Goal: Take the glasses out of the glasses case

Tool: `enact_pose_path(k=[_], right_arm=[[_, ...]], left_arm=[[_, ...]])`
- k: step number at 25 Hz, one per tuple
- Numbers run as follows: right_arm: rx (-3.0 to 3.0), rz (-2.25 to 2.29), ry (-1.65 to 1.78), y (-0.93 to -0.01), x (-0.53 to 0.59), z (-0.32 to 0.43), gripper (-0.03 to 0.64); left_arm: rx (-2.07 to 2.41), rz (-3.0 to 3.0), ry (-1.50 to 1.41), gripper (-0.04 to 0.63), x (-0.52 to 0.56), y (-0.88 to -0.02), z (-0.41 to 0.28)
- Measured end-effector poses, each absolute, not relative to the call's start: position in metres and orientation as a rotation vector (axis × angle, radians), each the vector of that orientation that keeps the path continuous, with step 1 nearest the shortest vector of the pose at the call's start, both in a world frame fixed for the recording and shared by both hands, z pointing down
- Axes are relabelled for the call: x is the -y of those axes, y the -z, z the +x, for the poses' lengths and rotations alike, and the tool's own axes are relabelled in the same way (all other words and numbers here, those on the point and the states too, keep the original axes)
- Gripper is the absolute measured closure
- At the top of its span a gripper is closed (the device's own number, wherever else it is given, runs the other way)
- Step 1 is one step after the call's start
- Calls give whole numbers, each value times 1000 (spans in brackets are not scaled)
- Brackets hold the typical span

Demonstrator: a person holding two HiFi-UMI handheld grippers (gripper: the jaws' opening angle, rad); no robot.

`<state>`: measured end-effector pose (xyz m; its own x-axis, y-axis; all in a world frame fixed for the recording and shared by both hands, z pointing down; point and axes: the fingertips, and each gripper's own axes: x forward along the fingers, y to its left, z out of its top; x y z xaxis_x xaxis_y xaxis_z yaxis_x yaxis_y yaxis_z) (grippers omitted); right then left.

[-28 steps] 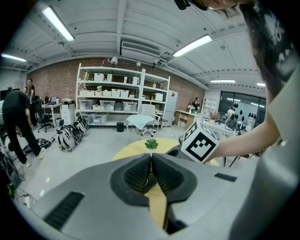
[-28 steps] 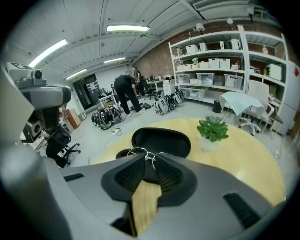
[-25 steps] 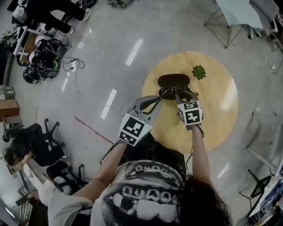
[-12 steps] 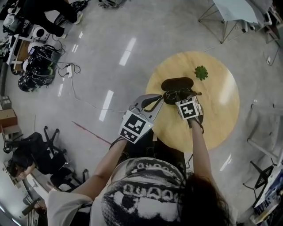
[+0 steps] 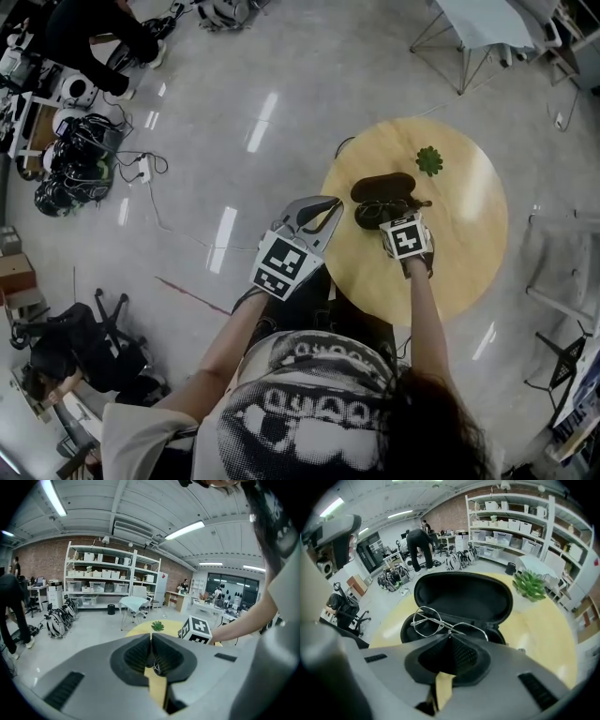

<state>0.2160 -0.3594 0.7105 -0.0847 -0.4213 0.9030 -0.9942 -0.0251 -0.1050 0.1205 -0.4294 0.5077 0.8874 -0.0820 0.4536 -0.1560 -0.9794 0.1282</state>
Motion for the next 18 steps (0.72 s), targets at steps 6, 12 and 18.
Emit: enact_pose_path(k=[6,12,18], right_arm=[[1570,1646,-1052,-694,363,222,611],[1579,1791,-1052,-668,369,218,612],[1565,1915,-1040,-640,369,214,612]], left_arm=[[158,2907,-701,575,432,-507,117],[157,2927,-712,574,444,-505,103],[122,2950,-698,575,456,-501,95]])
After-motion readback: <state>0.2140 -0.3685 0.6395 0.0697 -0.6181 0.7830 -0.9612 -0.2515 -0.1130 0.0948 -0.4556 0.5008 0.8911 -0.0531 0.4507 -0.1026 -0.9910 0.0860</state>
